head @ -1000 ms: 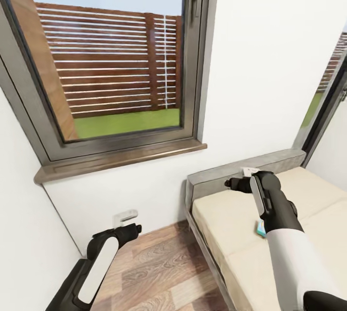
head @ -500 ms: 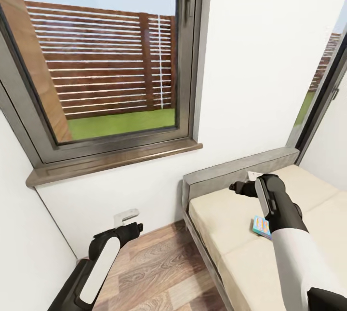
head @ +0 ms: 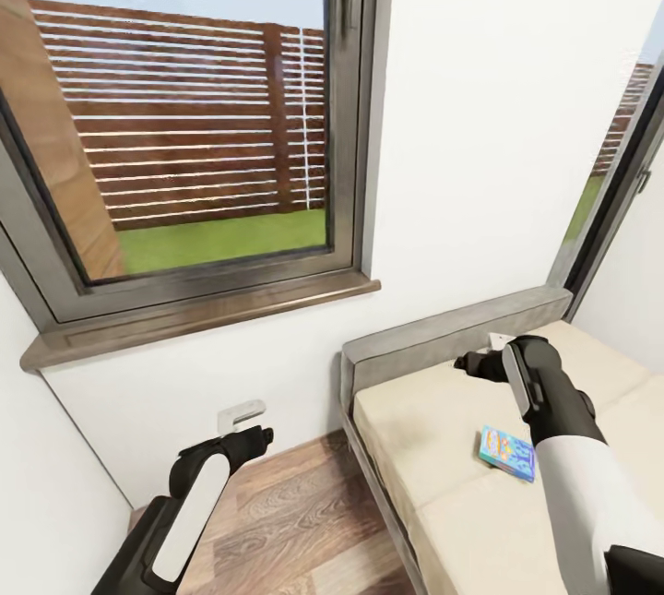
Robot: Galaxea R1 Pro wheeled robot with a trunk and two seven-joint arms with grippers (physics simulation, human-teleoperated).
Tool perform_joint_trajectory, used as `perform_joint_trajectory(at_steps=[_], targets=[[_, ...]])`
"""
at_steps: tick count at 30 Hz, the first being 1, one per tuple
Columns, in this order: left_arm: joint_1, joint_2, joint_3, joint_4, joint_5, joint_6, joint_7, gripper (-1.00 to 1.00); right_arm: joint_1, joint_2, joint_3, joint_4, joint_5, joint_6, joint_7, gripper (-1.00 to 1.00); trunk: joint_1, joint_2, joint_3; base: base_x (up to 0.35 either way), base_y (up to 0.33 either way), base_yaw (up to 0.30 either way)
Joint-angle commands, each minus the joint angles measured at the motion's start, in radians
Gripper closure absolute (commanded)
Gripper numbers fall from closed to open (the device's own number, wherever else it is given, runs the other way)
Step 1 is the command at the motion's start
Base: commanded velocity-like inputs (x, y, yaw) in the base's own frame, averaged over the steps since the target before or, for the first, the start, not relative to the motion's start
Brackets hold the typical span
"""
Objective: Put all the toys in the child's room - the three board games (two on the bed and one on the table), the two jigsaw puzzles on the table, and the tennis ball on the table - inside the toy box on the table in the child's room.
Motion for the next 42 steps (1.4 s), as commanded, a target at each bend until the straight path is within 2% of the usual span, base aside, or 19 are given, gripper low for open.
perform_joint_trajectory(at_steps=[1, 5, 8, 10, 12, 15, 16, 17, 18, 20, 22, 24, 26, 27, 29, 32, 35, 41, 42], targets=[[0.000, 0.000, 0.001, -0.001, 0.010, 0.001, 0.011, -1.00, -0.001, -0.009, -0.002, 0.001, 0.003, 0.005, 0.006, -1.00, 0.000, -0.001, -0.001, 0.021, -0.013, 0.000], [0.002, 0.001, 0.004, 0.000, 0.009, 0.000, 0.011, -1.00, 0.000, -0.020, -0.003, 0.001, 0.004, 0.006, 0.005, -1.00, 0.000, -0.001, -0.001, 0.012, -0.007, 0.000], [0.006, 0.005, 0.006, 0.002, 0.009, 0.000, 0.012, -1.00, -0.001, -0.035, -0.023, -0.001, 0.001, 0.016, 0.004, -1.00, 0.000, -0.001, -0.001, 0.002, -0.001, 0.000], [0.007, 0.003, 0.013, 0.047, 0.009, 0.003, 0.015, -1.00, -0.006, -0.051, -0.072, -0.012, -0.009, 0.032, 0.004, -1.00, 0.000, -0.001, -0.001, 0.000, 0.000, 0.000], [0.004, 0.007, 0.074, 0.141, 0.044, 0.027, 0.018, -1.00, -0.014, -0.118, -0.145, -0.013, -0.022, 0.032, 0.006, -1.00, 0.000, -0.001, -0.001, 0.000, 0.000, 0.000], [0.004, 0.004, 0.086, 0.151, 0.057, 0.028, 0.020, -1.00, -0.012, -0.137, -0.153, -0.010, -0.023, 0.032, 0.006, -1.00, 0.000, -0.001, -0.001, 0.000, 0.000, 0.000], [0.005, 0.002, 0.099, 0.157, 0.093, 0.029, 0.022, -1.00, -0.007, -0.148, -0.156, -0.009, -0.024, 0.032, 0.006, -1.00, 0.000, -0.001, -0.001, 0.000, 0.000, 0.000], [0.005, 0.001, 0.105, 0.156, 0.152, 0.031, 0.024, -1.00, -0.002, -0.156, -0.158, -0.001, -0.023, 0.032, 0.005, -1.00, 0.000, -0.001, -0.001, 0.000, 0.000, 0.000], [0.005, 0.001, 0.106, 0.154, 0.186, 0.032, 0.026, -1.00, 0.004, -0.166, -0.160, 0.017, -0.024, 0.032, 0.006, -1.00, 0.000, -0.001, -0.001, 0.000, 0.000, 0.000], [0.006, 0.001, 0.106, 0.153, 0.207, 0.032, 0.027, -1.00, 0.011, -0.184, -0.161, 0.050, -0.024, 0.032, 0.007, -1.00, 0.000, -0.001, -0.001, 0.000, 0.000, 0.000], [0.006, 0.001, 0.108, 0.159, 0.223, 0.029, 0.030, -1.00, 0.018, -0.211, -0.166, 0.124, -0.029, 0.032, 0.021, -1.00, 0.004, -0.008, -0.004, 0.000, 0.000, 0.000], [-0.001, -0.001, 0.110, 0.225, 0.237, 0.025, 0.031, -1.00, 0.020, -0.238, -0.171, 0.230, -0.039, 0.032, 0.068, -1.00, 0.012, -0.022, -0.011, 0.000, 0.000, 0.000], [-0.012, -0.003, 0.111, 0.268, 0.242, 0.022, 0.032, -1.00, 0.019, -0.257, -0.174, 0.282, -0.045, 0.032, 0.086, -1.00, 0.019, -0.036, -0.017, 0.000, 0.000, 0.000], [-0.022, -0.005, 0.112, 0.299, 0.245, 0.021, 0.031, -1.00, 0.017, -0.276, -0.185, 0.331, -0.053, 0.032, 0.097, -1.00, 0.023, -0.043, -0.020, 0.000, 0.000, 0.000], [-0.033, -0.006, 0.114, 0.330, 0.248, 0.017, 0.029, -1.00, 0.015, -0.294, -0.218, 0.399, -0.069, 0.032, 0.106, -1.00, 0.031, -0.057, -0.026, 0.000, 0.000, 0.000], [-0.038, -0.009, 0.112, 0.345, 0.246, 0.007, 0.029, -1.00, 0.012, -0.306, -0.266, 0.444, -0.088, 0.027, 0.112, -1.00, 0.042, -0.078, -0.036, 0.000, 0.000, 0.000], [-0.046, -0.024, 0.107, 0.360, 0.241, -0.009, 0.029, -1.00, 0.008, -0.313, -0.339, 0.465, -0.127, 0.012, 0.115, -1.00, 0.054, -0.099, -0.045, 0.000, 0.000, 0.000], [-0.048, -0.024, 0.105, 0.380, 0.239, -0.036, 0.020, -1.00, 0.006, -0.310, -0.364, 0.437, -0.148, -0.074, 0.119, -1.00, 0.077, -0.141, -0.064, 0.000, 0.000, 0.000], [-0.048, -0.025, 0.104, 0.383, 0.241, -0.038, 0.019, -1.00, 0.006, -0.307, -0.364, 0.393, -0.150, -0.095, 0.118, -1.00, 0.081, -0.148, -0.067, 0.000, 0.000, 0.000]])
